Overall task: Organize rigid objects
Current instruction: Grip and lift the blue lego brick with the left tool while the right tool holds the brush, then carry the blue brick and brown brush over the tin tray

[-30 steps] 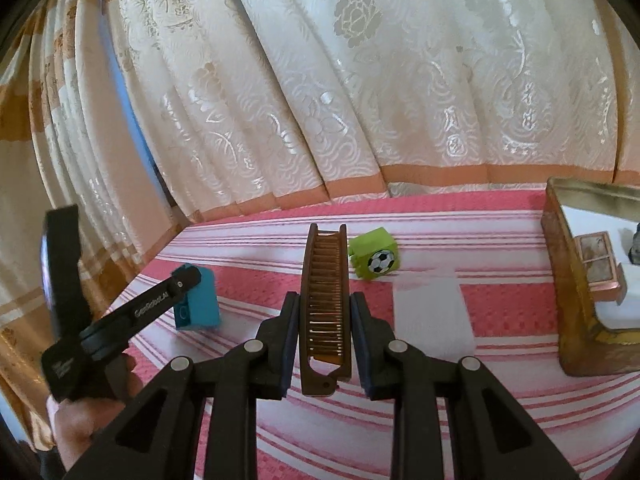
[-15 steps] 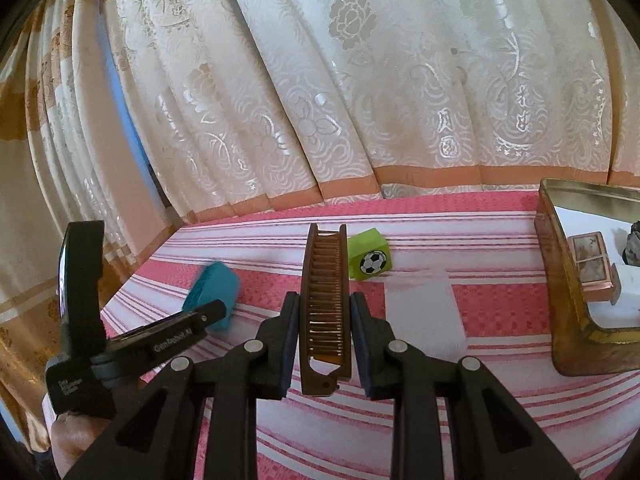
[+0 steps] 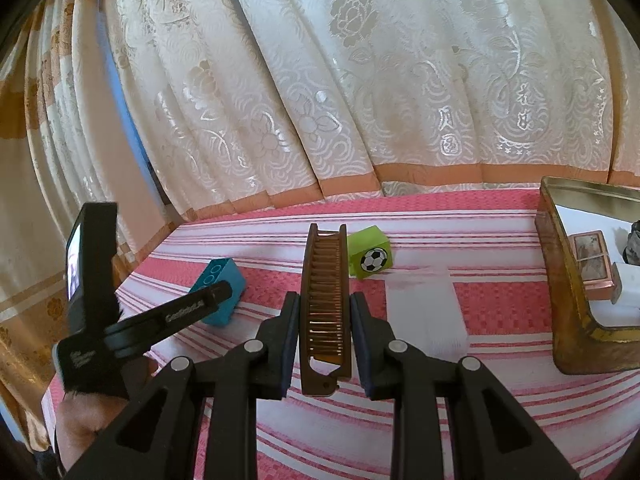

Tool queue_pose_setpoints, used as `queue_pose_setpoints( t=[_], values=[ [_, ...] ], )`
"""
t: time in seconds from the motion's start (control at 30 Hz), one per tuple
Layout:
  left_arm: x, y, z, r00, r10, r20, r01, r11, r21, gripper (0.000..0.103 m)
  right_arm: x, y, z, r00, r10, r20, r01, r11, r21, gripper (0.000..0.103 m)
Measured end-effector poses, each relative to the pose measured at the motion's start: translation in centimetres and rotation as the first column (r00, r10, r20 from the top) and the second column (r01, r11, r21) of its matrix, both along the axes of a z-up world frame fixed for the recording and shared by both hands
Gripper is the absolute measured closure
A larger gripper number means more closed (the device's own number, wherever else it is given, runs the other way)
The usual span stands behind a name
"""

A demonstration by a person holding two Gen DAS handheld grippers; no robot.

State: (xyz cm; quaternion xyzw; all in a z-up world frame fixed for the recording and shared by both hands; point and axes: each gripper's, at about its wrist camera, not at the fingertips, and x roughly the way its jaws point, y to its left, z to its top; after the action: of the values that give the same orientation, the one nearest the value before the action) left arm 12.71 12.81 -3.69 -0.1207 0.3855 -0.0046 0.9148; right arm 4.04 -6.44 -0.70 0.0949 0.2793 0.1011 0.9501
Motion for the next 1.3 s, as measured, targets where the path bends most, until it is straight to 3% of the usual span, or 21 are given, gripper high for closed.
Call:
queue_pose_setpoints(
  t=[0.1,0.2,0.33,0.4,0.53,0.87,1.3],
  values=[
    [0.3,-0.4,-0.2,1.0,-0.015,-0.022,0.016,1.0,0.025,0.071,0.2,-0.1,-0.1,1.0,-0.006,-0.013,0.006,1.0,0.002,0.075],
    [0.0,-0.1,-0.1,1.0,-0.011,-0.008,0.011,1.0,0.007,0.073,0.3,-0.2,-0.2,1.0,-0.007,-0.016,0.007,1.0,0.004,0.075],
    [-1.8,-0.8,1.1,0.996,0.001,0.087,-0.006,0.998,0.059,0.073,0.1,-0.2,-0.1,1.0,-0.01,-0.006,0.01,1.0,0.002,0.075],
    [-3.2,-1.9,2.1,0.987,-0.009,0.162,-0.011,0.992,0.123,0.073,0.0,-0.3,0.1,1.0,-0.014,0.004,0.014,1.0,0.002,0.075],
    [-4.9,-3.7,3.2,0.97,-0.032,0.239,-0.019,0.977,0.21,0.073,-0.3,-0.6,0.3,0.999,-0.028,0.02,0.028,1.0,-0.002,0.075],
    [-6.7,-5.6,3.7,0.966,-0.056,0.254,-0.002,0.975,0.22,0.073,-1.1,-1.6,0.6,0.998,-0.049,0.047,0.051,0.998,-0.032,0.075],
    [-8.2,-6.6,3.7,0.967,-0.033,0.254,-0.014,0.984,0.18,0.073,-2.6,-3.7,0.9,0.996,-0.059,0.063,0.062,0.997,-0.036,0.075]
  ],
)
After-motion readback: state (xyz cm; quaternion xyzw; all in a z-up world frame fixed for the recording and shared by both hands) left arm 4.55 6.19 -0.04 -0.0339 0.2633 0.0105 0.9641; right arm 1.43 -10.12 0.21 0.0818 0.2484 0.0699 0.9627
